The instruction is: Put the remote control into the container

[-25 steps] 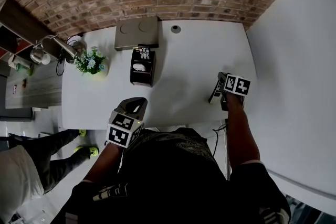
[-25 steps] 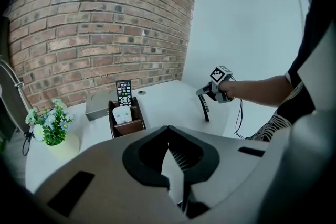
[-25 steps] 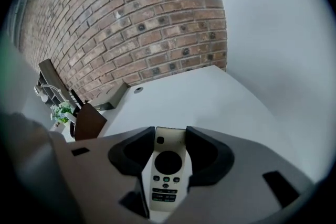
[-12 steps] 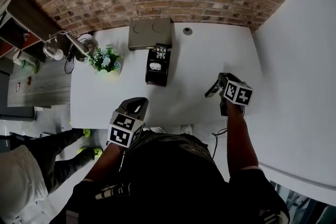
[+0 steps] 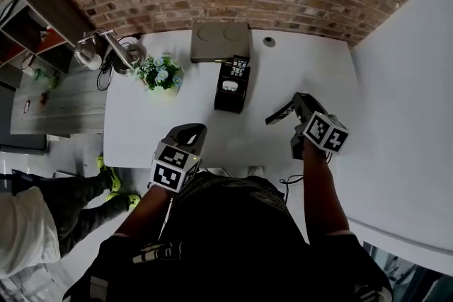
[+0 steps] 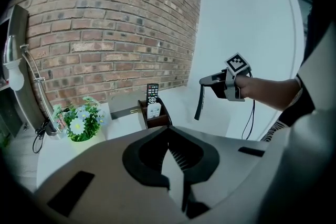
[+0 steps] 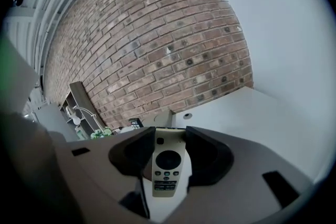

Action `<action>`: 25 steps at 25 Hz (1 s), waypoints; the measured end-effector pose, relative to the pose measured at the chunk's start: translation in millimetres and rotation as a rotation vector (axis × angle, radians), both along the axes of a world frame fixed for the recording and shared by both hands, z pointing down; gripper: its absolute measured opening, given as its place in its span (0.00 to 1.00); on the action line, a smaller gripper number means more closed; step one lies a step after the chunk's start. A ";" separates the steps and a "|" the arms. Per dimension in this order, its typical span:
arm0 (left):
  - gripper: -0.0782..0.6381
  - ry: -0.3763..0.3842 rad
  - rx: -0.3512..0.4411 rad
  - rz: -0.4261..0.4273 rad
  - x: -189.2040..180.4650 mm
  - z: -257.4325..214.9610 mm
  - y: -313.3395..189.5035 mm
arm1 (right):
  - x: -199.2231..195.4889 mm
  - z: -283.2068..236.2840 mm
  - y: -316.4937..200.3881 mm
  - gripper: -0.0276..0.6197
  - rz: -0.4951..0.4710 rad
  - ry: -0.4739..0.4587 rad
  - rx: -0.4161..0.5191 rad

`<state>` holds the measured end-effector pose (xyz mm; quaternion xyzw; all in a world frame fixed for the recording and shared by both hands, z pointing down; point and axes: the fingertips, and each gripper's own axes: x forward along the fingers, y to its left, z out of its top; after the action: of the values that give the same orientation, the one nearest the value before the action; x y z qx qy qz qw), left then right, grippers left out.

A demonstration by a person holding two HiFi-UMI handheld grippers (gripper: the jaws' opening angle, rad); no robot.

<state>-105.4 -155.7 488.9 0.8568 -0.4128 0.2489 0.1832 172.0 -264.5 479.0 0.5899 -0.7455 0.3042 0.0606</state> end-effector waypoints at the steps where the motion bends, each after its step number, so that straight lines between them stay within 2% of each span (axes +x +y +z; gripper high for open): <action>1: 0.12 0.006 0.000 -0.003 -4.4 0.3 0.4 | -6.9 -3.8 0.1 0.33 0.000 -0.006 0.008; 9: 0.12 0.026 -0.005 -0.041 -39.2 2.8 6.7 | -81.0 -21.5 -15.7 0.33 -0.040 -0.064 0.056; 12: 0.12 0.034 -0.005 -0.050 -49.8 4.7 11.3 | -103.6 -22.8 -28.3 0.33 -0.019 -0.060 0.082; 18: 0.12 0.034 -0.021 -0.078 -76.4 8.2 25.1 | -126.5 -2.7 -41.8 0.33 0.074 -0.024 0.092; 25: 0.12 0.038 -0.029 -0.120 -103.5 11.8 33.4 | -137.6 17.2 -42.3 0.33 0.110 0.050 0.133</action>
<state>-208.9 -122.4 500.7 0.8322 -0.4564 0.2270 0.2183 34.3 -306.8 496.2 0.6400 -0.7290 0.2418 0.0232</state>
